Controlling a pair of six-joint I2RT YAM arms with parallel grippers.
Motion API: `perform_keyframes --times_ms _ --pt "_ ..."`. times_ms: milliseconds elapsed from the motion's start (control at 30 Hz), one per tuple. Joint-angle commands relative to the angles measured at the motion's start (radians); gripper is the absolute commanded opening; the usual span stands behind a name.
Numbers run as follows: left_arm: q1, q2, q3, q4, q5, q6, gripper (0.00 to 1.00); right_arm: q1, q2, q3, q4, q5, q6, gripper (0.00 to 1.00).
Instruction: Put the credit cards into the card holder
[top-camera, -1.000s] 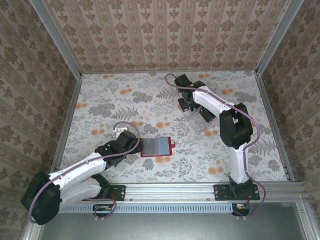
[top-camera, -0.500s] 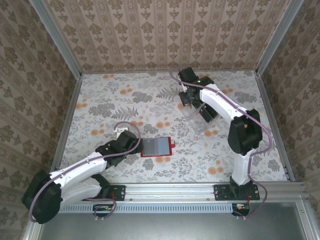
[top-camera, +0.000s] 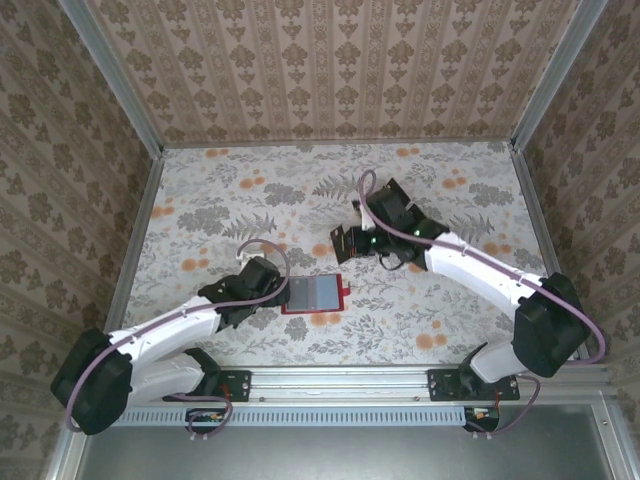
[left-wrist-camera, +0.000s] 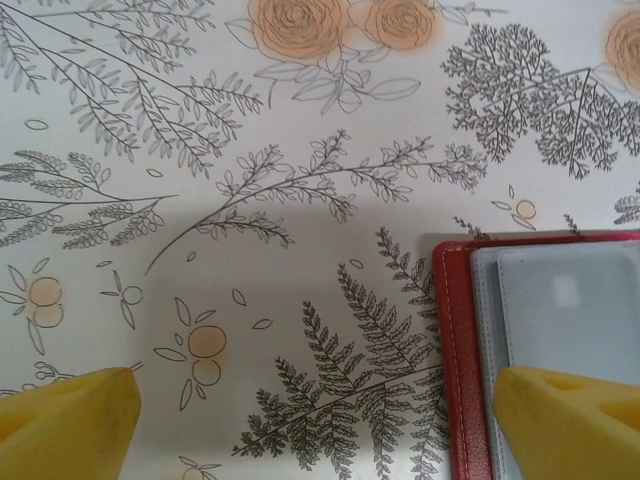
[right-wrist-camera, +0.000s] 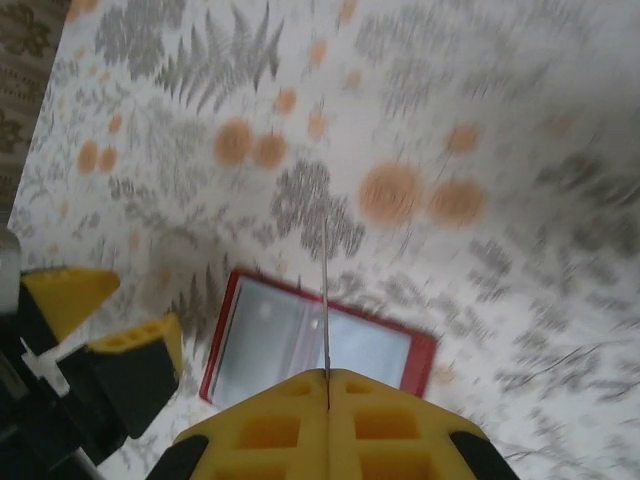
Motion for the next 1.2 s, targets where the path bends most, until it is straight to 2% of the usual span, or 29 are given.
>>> perform_keyframes --times_ms 0,167,367,733,1167 --pt "-0.024 0.015 0.030 0.006 -0.007 0.036 1.00 0.046 -0.045 -0.122 0.299 -0.049 0.211 0.00" --pt "-0.069 0.026 0.024 0.024 -0.035 0.045 1.00 0.102 -0.092 -0.276 0.489 0.032 0.289 0.00" --pt "-0.094 0.066 0.011 0.062 -0.054 0.038 1.00 0.120 -0.059 -0.398 0.698 0.068 0.348 0.00" --pt "-0.130 0.142 0.026 0.077 -0.098 0.012 1.00 0.146 0.092 -0.476 0.897 0.049 0.428 0.00" --pt "-0.137 0.154 -0.007 0.033 -0.130 -0.056 1.00 0.157 0.145 -0.533 1.032 0.064 0.453 0.00"
